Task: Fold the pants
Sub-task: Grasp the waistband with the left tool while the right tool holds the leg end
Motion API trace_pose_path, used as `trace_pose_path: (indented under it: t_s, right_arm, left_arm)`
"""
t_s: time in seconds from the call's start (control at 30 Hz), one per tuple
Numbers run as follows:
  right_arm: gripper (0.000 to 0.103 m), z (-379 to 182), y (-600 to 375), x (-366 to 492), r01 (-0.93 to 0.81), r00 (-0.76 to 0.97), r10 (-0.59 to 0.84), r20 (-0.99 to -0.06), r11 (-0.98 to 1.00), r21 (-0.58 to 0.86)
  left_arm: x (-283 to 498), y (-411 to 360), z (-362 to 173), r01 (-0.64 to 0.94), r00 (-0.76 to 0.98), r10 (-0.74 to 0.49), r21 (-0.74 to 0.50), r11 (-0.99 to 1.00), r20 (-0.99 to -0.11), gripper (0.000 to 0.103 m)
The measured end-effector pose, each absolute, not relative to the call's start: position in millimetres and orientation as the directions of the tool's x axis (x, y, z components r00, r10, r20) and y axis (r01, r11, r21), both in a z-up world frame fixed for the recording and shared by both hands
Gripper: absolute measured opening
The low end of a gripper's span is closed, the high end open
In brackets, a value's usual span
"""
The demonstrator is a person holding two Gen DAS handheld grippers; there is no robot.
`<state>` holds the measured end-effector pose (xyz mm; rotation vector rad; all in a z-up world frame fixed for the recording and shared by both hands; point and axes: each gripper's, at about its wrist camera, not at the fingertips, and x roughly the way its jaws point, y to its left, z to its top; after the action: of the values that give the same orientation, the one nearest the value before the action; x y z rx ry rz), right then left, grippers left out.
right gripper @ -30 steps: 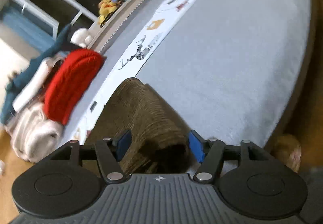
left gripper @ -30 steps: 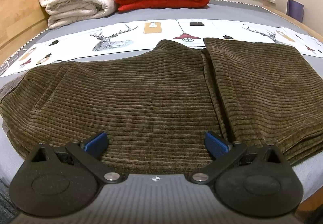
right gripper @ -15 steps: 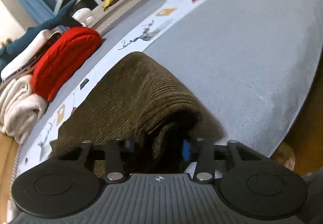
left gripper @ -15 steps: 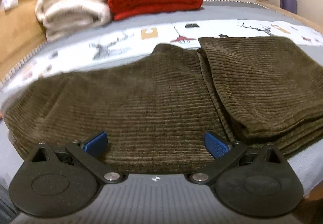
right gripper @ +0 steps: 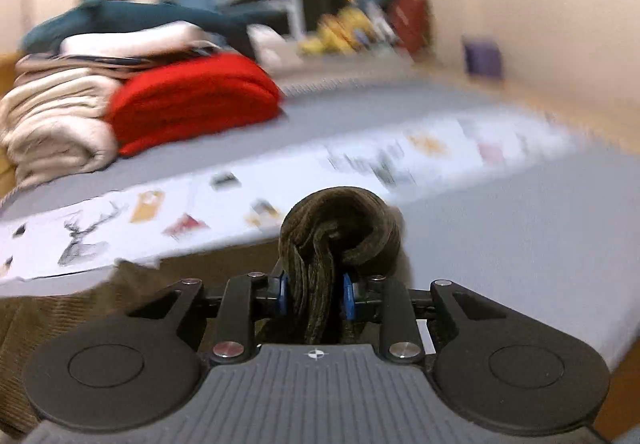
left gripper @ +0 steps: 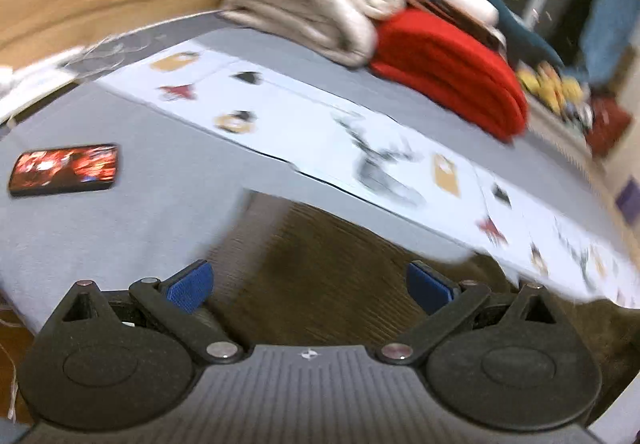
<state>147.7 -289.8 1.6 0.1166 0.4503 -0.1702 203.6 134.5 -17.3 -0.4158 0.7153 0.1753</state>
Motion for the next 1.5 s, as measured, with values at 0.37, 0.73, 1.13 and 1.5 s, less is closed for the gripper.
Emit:
trace_pose_path:
  t_s: [0.37, 0.73, 1.13, 1.5]
  right_arm:
    - [0.026, -5, -20, 139, -0.479, 0.870, 0.415, -0.266, 0.840, -0.255]
    - [0.028, -51, 45, 122, -0.677, 0.727, 0.551, -0.411, 0.677, -0.290]
    - [0.067, -50, 37, 98, -0.780, 0.605, 0.667, -0.434, 0.606, -0.157]
    - [0.062, -38, 8, 100, -0.763, 0.546, 0.669, -0.504, 0.645, 0.030]
  left_arm:
    - [194, 225, -34, -0.303, 0.767, -0.197, -0.614, 0.729, -0.611, 0.103]
    - [204, 228, -67, -0.313, 0.664, -0.319, -0.638, 0.703, -0.677, 0.103]
    - [212, 232, -86, -0.419, 0.601, -0.248, -0.564, 0.711, -0.760, 0.093]
    - [191, 205, -41, -0.219, 0.696, -0.254, -0.536, 0.815, -0.671, 0.029]
